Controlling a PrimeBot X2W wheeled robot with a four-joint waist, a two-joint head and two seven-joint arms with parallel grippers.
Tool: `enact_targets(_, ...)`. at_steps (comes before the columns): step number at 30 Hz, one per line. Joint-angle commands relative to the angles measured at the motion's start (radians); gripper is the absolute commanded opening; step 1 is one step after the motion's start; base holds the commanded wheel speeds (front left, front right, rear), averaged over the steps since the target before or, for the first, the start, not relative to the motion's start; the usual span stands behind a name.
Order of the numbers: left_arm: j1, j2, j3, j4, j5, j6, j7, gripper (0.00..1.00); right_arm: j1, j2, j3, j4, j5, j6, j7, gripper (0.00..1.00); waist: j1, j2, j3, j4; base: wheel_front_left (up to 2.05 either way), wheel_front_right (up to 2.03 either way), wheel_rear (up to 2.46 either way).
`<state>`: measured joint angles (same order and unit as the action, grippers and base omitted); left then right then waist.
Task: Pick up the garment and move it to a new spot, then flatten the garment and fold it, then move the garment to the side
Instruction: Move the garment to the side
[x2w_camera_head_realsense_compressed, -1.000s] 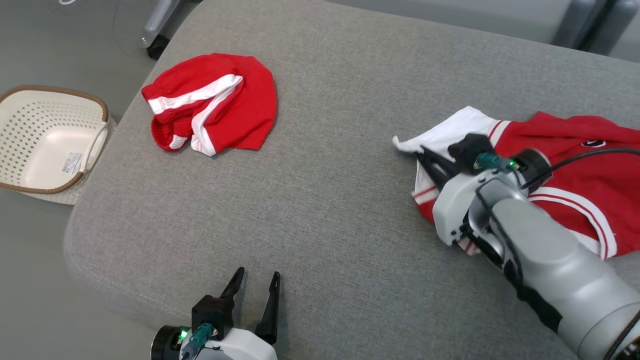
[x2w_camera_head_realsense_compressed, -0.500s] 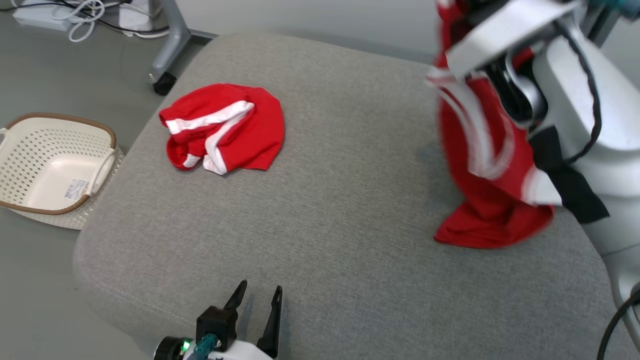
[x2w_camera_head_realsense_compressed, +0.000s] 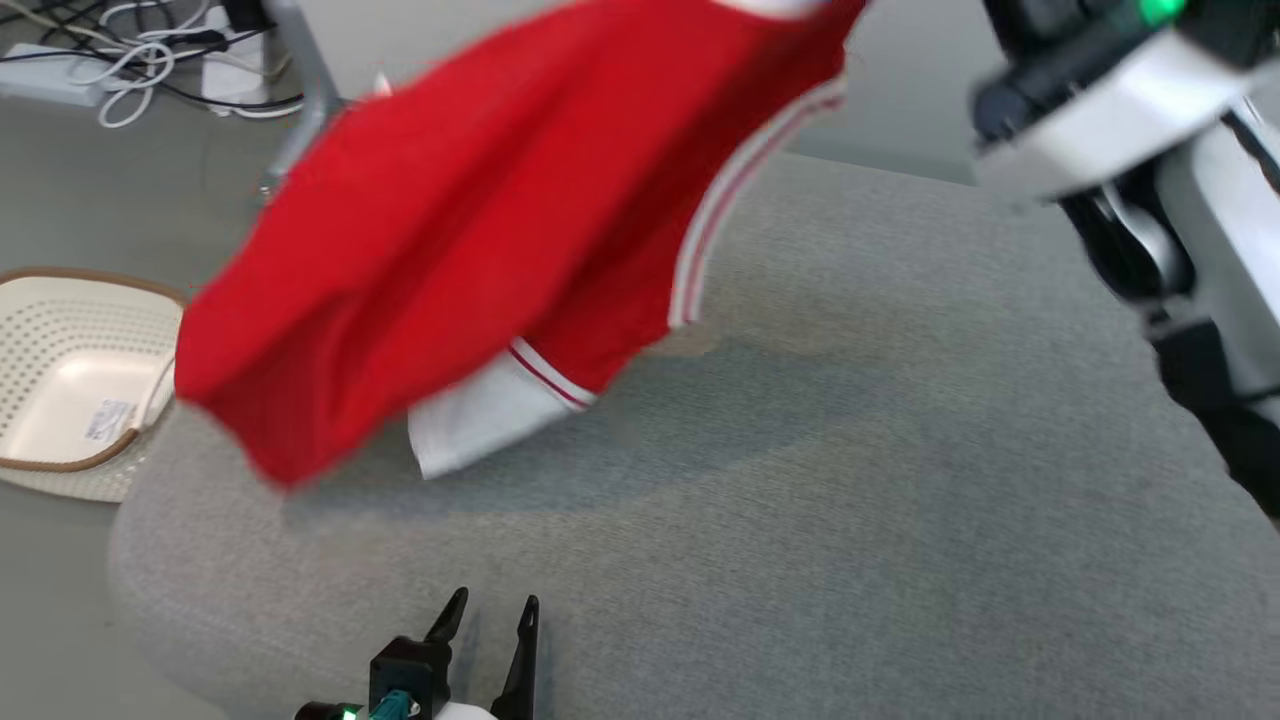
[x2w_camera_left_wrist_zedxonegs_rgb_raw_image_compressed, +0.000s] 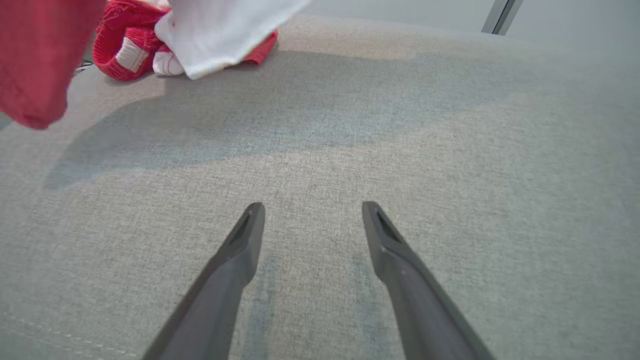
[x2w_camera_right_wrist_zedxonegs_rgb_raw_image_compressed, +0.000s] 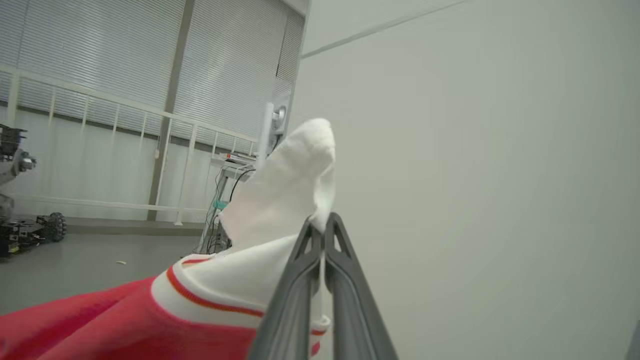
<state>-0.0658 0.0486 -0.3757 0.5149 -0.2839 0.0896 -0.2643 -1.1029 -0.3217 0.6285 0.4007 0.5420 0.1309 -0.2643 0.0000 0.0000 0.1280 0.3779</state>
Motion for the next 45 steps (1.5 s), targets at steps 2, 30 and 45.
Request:
enact_targets(2,-0.015,0.004,0.013,-0.006,0.010,-0.002,0.000,1.00,0.091,-0.076,-0.003,0.035,0.009,0.000,0.000,0.00,0.0000,0.0000,0.019,-0.047,0.00,0.00,0.00)
enact_targets(30,-0.020,0.004,0.102,-0.038,0.100,-0.056,0.000,1.00,0.771,0.080,-0.586,0.142,-0.210,0.000,0.000,1.00,0.0000,0.0000,-0.059,-0.259,0.00,0.00,0.00)
enact_targets(45,0.017,0.004,0.134,-0.038,0.087,-0.049,0.000,1.00,0.892,0.195,-0.577,0.086,-0.230,0.000,0.000,1.00,0.0000,0.0000,-0.101,-0.345,0.00,0.00,0.00)
